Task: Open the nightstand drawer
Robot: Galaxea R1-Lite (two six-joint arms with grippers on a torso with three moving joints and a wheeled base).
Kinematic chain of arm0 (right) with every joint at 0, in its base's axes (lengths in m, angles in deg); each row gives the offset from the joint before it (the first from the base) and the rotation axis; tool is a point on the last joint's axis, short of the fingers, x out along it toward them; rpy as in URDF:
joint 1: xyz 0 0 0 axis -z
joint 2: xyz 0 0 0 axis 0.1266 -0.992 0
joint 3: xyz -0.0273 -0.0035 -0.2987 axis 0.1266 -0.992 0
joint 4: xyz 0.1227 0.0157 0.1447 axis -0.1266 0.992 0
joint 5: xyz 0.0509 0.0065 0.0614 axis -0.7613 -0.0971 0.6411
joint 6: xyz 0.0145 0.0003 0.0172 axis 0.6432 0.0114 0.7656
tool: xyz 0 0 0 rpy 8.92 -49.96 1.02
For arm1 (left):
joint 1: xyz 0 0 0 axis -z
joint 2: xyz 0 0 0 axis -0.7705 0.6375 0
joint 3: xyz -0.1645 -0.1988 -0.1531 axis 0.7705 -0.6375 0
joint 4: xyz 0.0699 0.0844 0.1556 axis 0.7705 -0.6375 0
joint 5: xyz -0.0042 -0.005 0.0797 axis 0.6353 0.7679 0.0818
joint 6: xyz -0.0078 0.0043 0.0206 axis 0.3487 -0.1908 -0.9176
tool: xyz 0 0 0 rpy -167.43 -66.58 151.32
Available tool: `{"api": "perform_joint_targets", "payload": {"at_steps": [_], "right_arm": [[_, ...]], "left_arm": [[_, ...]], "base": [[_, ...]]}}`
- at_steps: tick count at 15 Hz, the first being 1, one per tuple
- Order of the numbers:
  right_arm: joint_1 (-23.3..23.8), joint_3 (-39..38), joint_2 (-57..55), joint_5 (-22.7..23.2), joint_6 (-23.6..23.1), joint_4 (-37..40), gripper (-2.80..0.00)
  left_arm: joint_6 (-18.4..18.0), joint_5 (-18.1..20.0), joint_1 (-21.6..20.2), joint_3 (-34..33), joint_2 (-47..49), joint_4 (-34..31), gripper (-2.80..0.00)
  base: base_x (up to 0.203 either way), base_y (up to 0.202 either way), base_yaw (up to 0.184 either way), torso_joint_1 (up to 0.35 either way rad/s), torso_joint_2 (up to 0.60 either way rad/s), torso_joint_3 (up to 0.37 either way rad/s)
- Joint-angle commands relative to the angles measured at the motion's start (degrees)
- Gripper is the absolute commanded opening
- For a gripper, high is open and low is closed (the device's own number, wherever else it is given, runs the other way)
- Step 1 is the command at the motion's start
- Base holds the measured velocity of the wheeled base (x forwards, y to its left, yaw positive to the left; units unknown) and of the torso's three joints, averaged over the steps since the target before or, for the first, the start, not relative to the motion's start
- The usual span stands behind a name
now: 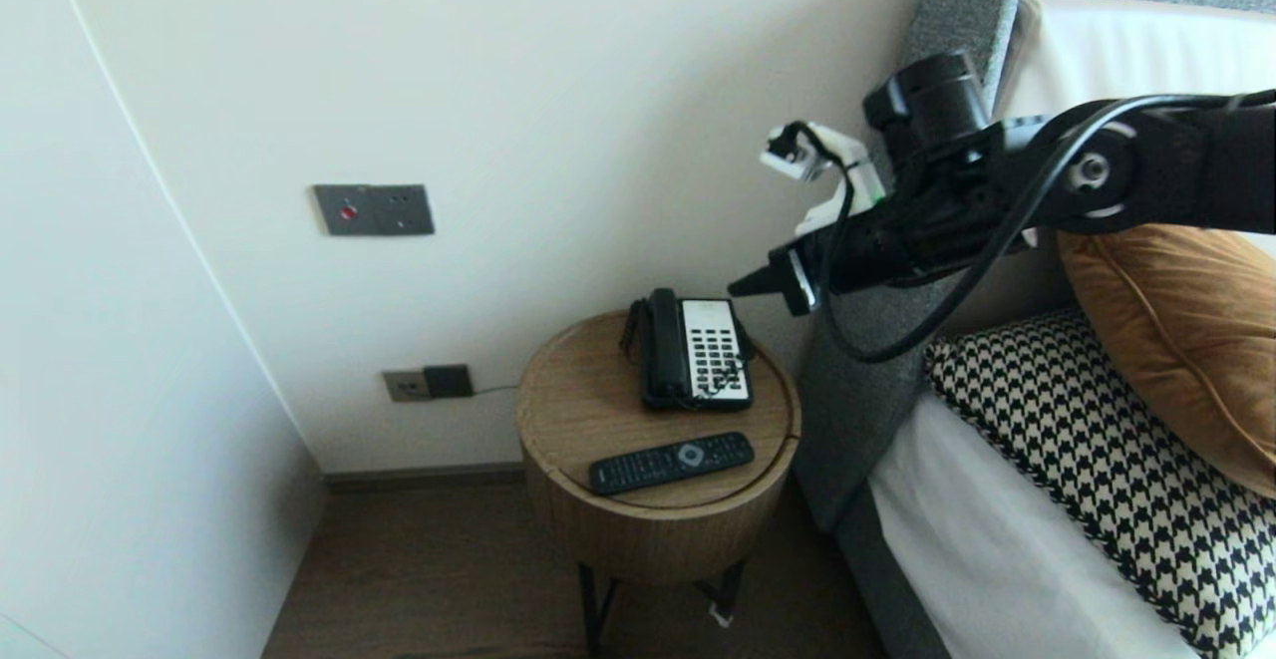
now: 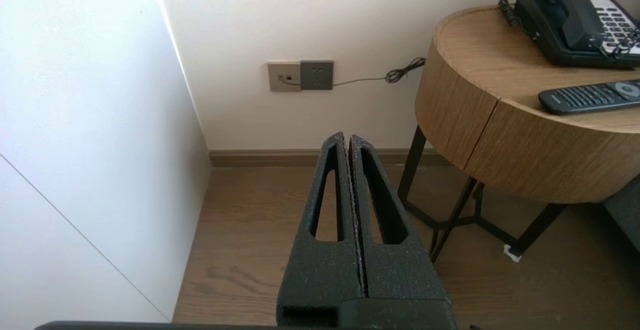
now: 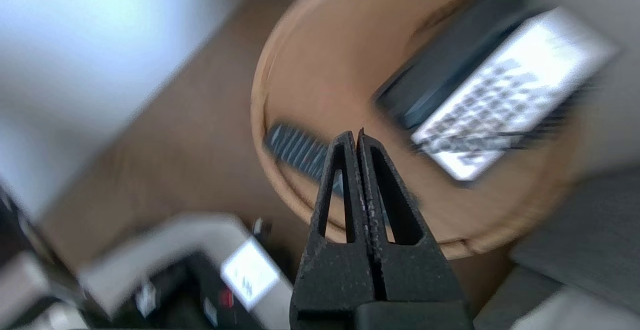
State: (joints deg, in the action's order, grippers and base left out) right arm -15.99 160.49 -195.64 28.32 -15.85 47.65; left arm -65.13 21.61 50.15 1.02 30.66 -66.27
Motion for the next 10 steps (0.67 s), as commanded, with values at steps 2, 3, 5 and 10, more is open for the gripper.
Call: {"api": "perform_joint_targets", "payload": {"at_steps": [2,3,5,10], "right_arm": [[0.19,1.41,-8.31,8.07,-5.03,2.07,-2.8],[0.49,0.6,-8.54,9.35,-7.69,2.14,-2.8],[0.65,-1.56,-9.02,9.68,-13.05,2.43,-2.8],[1.44,-3.88,-11.65,9.46,-23.65,4.32,-2.8]], "left_arm": [[0.02,-0.05,-0.02,0.03,-0.07,-0.02,-2.8],[0.02,-0.05,-0.02,0.03,-0.07,-0.02,-2.8],[0.02,-0.05,-0.02,-0.03,-0.07,-0.02,-2.8],[0.02,-0.05,-0.02,0.03,-0.07,-0.02,-2.8]], "base": [[0.0,0.0,0.0,0.0,0.0,0.0],[0.0,0.0,0.0,0.0,0.0,0.0],[0.0,0.0,0.0,0.0,0.0,0.0],[0.0,0.0,0.0,0.0,0.0,0.0]]}}
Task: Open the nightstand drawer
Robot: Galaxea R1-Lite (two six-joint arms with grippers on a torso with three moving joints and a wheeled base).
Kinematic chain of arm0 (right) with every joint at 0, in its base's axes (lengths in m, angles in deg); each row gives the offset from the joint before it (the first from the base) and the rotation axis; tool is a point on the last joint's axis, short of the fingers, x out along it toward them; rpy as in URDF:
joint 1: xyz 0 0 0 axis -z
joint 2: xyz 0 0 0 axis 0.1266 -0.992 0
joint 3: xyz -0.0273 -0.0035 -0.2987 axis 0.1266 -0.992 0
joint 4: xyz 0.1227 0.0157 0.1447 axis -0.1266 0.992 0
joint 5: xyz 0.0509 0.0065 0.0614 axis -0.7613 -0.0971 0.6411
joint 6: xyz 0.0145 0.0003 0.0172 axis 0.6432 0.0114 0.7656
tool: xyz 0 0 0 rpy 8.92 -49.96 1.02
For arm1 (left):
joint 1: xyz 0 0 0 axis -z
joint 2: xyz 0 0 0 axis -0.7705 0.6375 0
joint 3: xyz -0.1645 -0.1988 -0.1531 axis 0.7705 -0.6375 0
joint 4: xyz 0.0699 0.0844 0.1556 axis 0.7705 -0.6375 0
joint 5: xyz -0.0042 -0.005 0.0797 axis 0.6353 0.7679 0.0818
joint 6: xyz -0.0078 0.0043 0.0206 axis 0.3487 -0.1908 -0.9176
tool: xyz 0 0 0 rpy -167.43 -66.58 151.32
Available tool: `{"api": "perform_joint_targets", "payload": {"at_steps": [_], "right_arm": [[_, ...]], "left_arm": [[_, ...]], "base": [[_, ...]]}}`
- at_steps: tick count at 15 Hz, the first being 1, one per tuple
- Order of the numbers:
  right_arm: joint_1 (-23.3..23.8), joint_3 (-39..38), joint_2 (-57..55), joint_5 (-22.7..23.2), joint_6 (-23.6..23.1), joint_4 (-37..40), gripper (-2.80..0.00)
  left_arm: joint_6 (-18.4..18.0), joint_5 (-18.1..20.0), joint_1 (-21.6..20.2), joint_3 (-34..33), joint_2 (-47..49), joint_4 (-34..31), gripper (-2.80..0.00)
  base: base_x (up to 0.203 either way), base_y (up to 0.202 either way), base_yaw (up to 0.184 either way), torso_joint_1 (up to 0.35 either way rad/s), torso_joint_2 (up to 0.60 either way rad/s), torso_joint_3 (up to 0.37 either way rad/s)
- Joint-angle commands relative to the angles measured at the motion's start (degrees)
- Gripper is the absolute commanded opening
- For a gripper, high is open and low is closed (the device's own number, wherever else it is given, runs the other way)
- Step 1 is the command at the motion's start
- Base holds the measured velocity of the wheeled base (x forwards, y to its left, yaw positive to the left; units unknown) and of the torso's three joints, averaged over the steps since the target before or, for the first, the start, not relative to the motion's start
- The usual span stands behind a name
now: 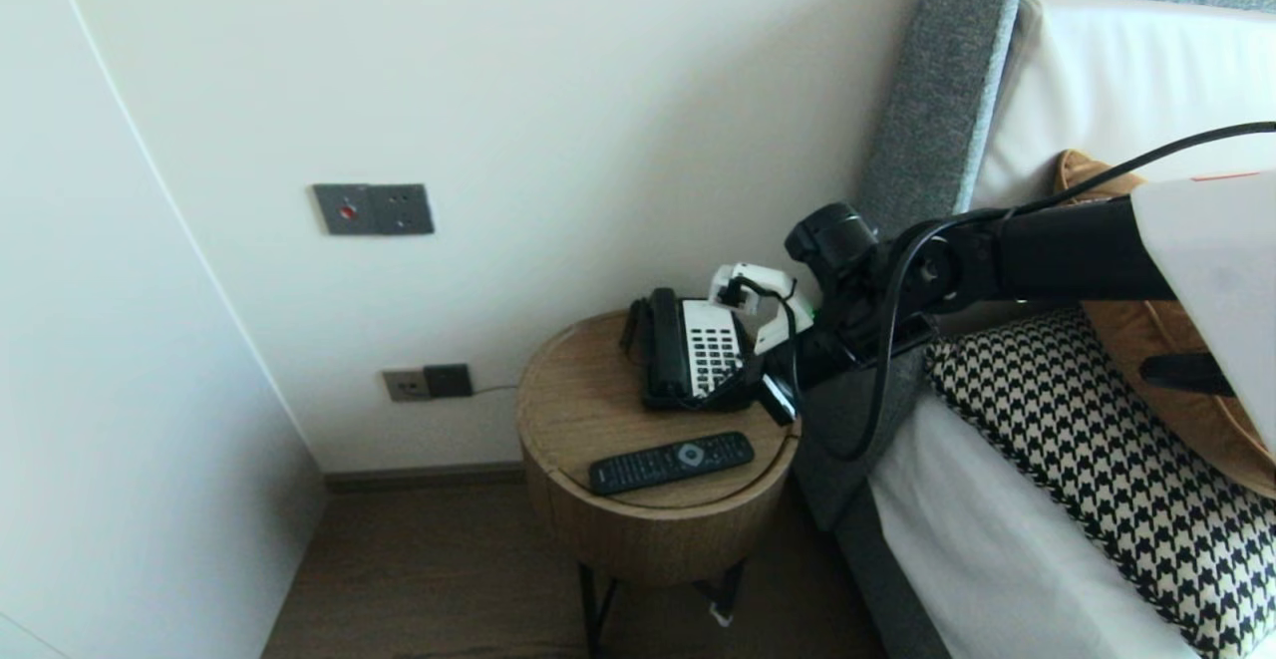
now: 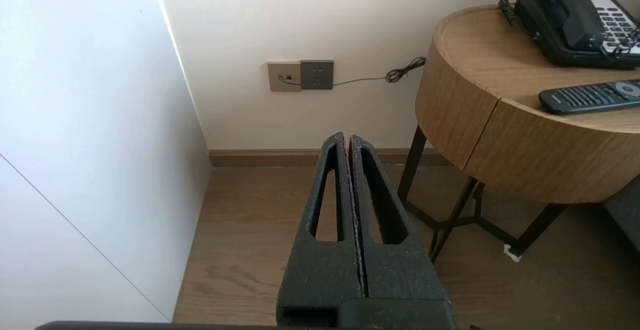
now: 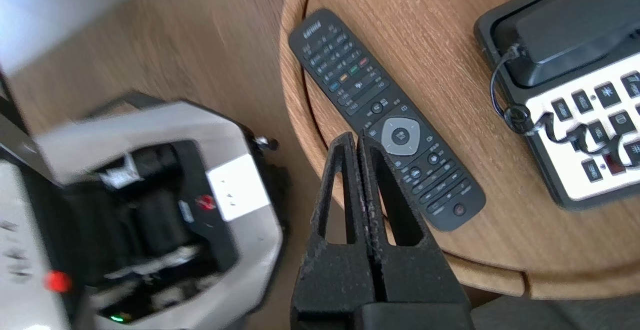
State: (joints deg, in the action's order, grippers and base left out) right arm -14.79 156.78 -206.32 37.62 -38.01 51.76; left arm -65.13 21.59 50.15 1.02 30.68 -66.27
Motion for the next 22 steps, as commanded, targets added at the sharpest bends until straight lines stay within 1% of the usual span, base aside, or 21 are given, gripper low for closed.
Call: {"api": "perform_joint_targets", "payload": {"at_steps": [1,3,4,6,8,9,12,13,14,16,18,19,22], "right_arm": [[0.88,-0.25,-1.18,0.01,-3.71,0.23,-2.8],[1.82,-0.9,-1.65,-1.59,-10.47,0.29,-2.8],[2.2,-1.3,-2.02,-3.62,-13.77,0.29,-2.8],[2.7,-1.31,-3.17,-5.37,-19.09,0.15,-2.8],[2.31,-1.37,-3.31,-8.1,-23.6,0.18,-2.8],[1.91,-1.63,-3.3,-9.48,-25.32,0.19,-2.8],[0.9,-1.39,-3.38,-9.87,-27.32,0.12,-2.8],[0.88,-1.07,-3.63,-9.87,-27.77,-0.02,-0.19],[0.88,-0.46,-4.12,-9.83,-28.1,0.07,0.0],[0.92,1.45,-5.56,-9.39,-29.0,0.39,0.0],[1.05,2.71,-7.37,-8.5,-33.28,2.53,0.0],[1.05,3.22,-7.43,-8.25,-33.35,4.22,0.0],[1.05,5.4,-9.29,-4.07,-33.35,6.7,0.0]], "left_arm": [[0.02,-0.03,-0.08,0.03,-0.09,-0.02,-2.8],[0.02,-0.03,-0.02,0.01,-0.09,-0.02,-2.8],[0.02,-0.03,-0.02,-0.01,-0.09,-0.02,-2.8],[0.02,-0.03,-0.02,0.03,-0.09,-0.02,-2.8],[0.02,-0.03,-0.02,-0.04,-0.09,-0.02,-2.8],[0.02,-0.03,-0.02,0.0,-0.09,-0.02,-2.8],[0.02,-0.03,-0.02,-0.05,-0.09,-0.02,-2.8],[0.02,-0.03,-0.09,-0.04,-0.09,-0.02,-2.8],[0.02,-0.03,-0.02,0.03,-0.09,-0.02,-2.8],[0.02,-0.03,-0.02,-0.02,-0.09,-0.02,-2.8],[0.02,-0.03,-0.02,0.03,-0.09,-0.02,-2.8],[0.02,-0.03,-0.02,0.03,-0.09,-0.02,-2.8],[0.02,-0.03,-0.06,0.03,-0.09,-0.02,-2.8]], "base": [[0.0,0.0,0.0,0.0,0.0,0.0],[0.0,0.0,0.0,0.0,0.0,0.0],[0.0,0.0,0.0,0.0,0.0,0.0],[0.0,0.0,0.0,0.0,0.0,0.0],[0.0,0.0,0.0,0.0,0.0,0.0],[0.0,0.0,0.0,0.0,0.0,0.0],[0.0,0.0,0.0,0.0,0.0,0.0],[0.0,0.0,0.0,0.0,0.0,0.0],[0.0,0.0,0.0,0.0,0.0,0.0],[0.0,0.0,0.0,0.0,0.0,0.0],[0.0,0.0,0.0,0.0,0.0,0.0],[0.0,0.0,0.0,0.0,0.0,0.0],[0.0,0.0,0.0,0.0,0.0,0.0]]}}
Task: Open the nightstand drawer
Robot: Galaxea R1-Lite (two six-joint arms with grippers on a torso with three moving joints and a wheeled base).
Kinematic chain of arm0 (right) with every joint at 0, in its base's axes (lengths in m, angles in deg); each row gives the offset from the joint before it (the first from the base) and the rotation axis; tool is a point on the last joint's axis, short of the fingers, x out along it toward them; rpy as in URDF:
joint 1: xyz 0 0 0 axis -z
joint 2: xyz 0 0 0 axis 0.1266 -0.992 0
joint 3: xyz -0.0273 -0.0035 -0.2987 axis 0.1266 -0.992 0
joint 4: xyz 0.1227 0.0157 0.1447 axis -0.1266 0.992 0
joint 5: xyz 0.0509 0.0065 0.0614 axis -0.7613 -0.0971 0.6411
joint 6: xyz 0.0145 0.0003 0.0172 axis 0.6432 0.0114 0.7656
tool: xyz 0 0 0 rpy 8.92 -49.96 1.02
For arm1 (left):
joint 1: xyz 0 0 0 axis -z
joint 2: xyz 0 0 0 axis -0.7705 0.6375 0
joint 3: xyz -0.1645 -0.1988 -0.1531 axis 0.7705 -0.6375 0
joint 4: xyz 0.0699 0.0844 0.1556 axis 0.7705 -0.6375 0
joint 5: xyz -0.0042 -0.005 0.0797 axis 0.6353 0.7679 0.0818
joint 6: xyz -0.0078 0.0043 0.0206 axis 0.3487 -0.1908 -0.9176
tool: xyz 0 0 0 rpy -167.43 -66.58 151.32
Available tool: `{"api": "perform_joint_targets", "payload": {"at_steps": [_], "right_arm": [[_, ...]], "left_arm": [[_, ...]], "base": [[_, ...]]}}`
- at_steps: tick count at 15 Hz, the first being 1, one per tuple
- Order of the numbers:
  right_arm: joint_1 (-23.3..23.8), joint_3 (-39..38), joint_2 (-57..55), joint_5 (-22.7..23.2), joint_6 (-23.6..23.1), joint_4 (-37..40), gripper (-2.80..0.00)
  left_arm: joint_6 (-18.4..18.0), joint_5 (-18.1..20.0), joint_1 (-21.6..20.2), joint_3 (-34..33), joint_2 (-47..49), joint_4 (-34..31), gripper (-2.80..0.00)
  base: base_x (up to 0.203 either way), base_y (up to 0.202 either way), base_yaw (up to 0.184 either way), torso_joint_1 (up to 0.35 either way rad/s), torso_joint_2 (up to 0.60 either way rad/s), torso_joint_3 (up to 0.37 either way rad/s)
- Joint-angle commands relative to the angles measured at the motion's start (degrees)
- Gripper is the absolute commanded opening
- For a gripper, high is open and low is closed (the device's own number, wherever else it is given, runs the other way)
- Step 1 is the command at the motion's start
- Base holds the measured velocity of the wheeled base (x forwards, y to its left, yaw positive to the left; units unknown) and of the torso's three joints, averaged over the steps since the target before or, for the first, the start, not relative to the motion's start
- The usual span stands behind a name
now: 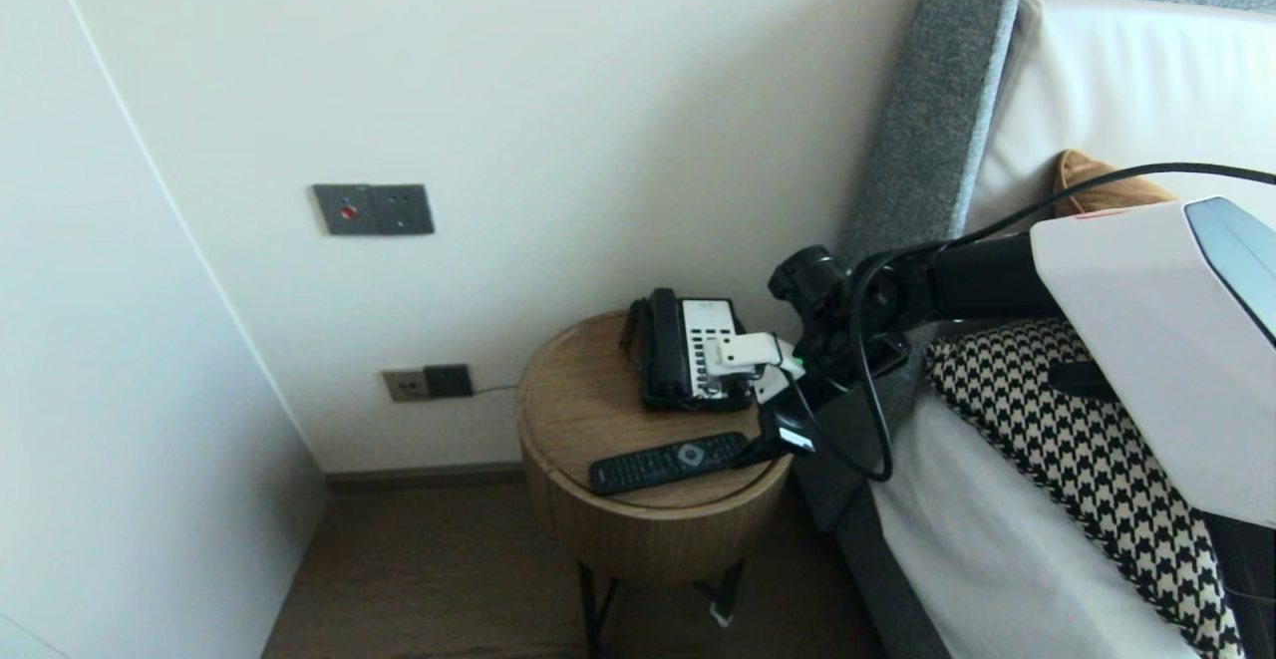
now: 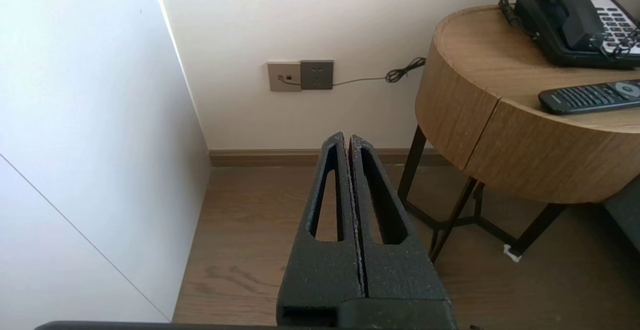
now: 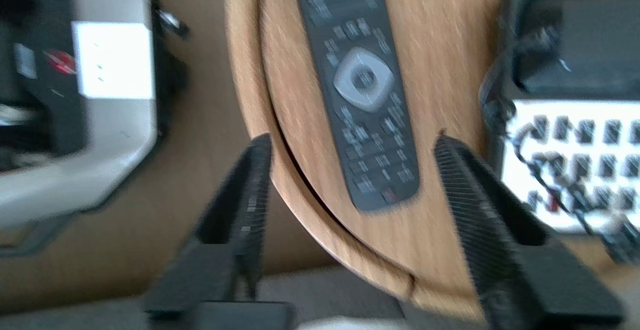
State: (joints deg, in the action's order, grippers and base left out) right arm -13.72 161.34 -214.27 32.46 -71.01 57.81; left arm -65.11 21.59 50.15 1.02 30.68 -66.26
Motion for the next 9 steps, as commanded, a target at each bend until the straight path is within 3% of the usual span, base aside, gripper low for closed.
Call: {"api": "perform_joint_targets", "payload": {"at_steps": [1,9], "right_arm": [[-0.01,1.15,-1.43,1.26,-0.35,0.84,0.0],[-0.52,9.58,-5.52,6.44,-0.46,8.81,0.0]], "left_arm": [[0.0,-0.03,-0.02,-0.03,-0.09,-0.03,-2.8],[0.0,-0.03,-0.02,0.01,-0.09,-0.03,-2.8]], "base": [[0.0,0.0,0.0,0.0,0.0,0.0],[0.0,0.0,0.0,0.0,0.0,0.0]]}}
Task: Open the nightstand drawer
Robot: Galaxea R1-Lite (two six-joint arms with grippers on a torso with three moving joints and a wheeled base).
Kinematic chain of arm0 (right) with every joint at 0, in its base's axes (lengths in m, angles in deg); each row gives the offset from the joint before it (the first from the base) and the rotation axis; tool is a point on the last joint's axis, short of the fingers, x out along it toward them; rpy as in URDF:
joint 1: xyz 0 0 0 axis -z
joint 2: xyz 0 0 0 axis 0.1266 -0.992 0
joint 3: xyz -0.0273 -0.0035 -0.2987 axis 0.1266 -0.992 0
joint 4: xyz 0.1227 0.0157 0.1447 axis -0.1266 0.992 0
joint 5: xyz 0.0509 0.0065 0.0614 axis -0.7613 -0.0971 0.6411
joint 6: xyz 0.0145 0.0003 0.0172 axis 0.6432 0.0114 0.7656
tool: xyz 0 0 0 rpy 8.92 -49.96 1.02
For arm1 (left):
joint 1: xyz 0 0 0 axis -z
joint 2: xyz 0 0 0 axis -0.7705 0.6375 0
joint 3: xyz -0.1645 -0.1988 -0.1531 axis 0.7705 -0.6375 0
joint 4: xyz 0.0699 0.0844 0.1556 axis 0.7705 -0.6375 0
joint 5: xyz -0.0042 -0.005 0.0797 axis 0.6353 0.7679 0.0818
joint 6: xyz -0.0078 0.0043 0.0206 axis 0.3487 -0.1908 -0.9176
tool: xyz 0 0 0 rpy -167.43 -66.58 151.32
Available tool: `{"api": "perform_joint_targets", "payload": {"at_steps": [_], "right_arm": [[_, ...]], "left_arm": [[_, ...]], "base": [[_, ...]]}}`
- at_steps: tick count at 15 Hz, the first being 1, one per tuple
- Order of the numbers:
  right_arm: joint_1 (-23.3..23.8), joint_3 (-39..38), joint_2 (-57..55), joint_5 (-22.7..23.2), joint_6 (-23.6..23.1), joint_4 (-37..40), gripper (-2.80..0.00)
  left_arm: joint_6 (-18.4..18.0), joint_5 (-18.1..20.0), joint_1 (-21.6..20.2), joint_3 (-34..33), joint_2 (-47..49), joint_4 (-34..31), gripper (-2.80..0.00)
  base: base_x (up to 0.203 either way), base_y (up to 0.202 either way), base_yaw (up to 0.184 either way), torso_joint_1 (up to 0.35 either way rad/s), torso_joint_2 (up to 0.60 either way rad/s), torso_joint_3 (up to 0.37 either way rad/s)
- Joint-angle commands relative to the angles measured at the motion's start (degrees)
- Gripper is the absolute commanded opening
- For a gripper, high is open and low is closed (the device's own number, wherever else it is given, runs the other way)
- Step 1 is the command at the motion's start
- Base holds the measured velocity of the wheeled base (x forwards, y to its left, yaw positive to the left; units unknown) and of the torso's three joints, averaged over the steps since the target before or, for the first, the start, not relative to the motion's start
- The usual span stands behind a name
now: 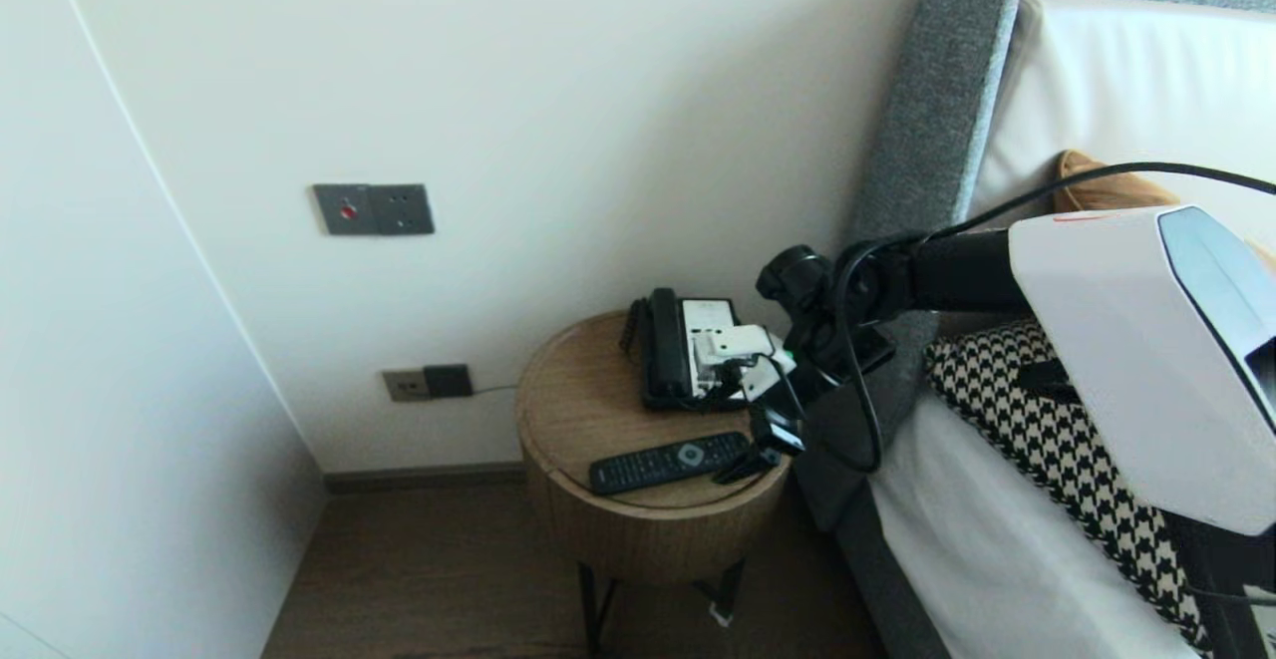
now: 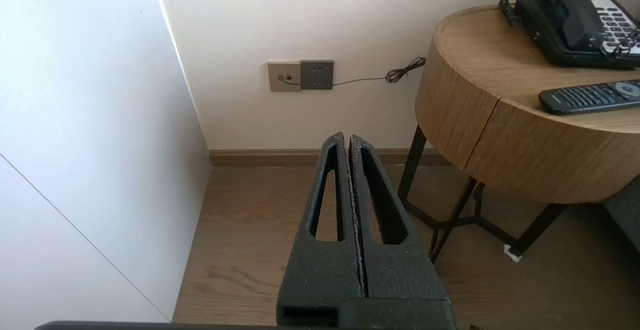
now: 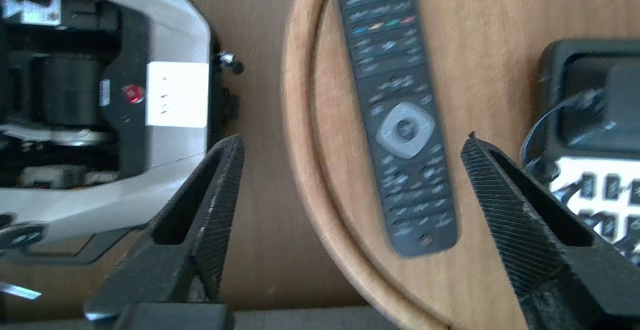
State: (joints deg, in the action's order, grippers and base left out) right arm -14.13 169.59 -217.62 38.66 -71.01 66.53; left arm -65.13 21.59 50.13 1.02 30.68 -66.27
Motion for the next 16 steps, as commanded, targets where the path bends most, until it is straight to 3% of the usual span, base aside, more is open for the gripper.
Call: {"api": "perform_joint_targets", "payload": {"at_steps": [1,16], "right_arm": [[-0.3,1.37,-2.59,0.16,-0.61,-0.09,0.0],[-1.01,1.45,-10.03,0.5,-0.35,-9.2,0.0]], "left_arm": [[0.02,-0.03,0.0,0.02,-0.09,-0.02,-2.8],[0.02,-0.03,0.0,0.03,-0.09,-0.02,-2.8]], "base": [[0.0,0.0,0.0,0.0,0.0,0.0],[0.0,0.0,0.0,0.0,0.0,0.0]]}}
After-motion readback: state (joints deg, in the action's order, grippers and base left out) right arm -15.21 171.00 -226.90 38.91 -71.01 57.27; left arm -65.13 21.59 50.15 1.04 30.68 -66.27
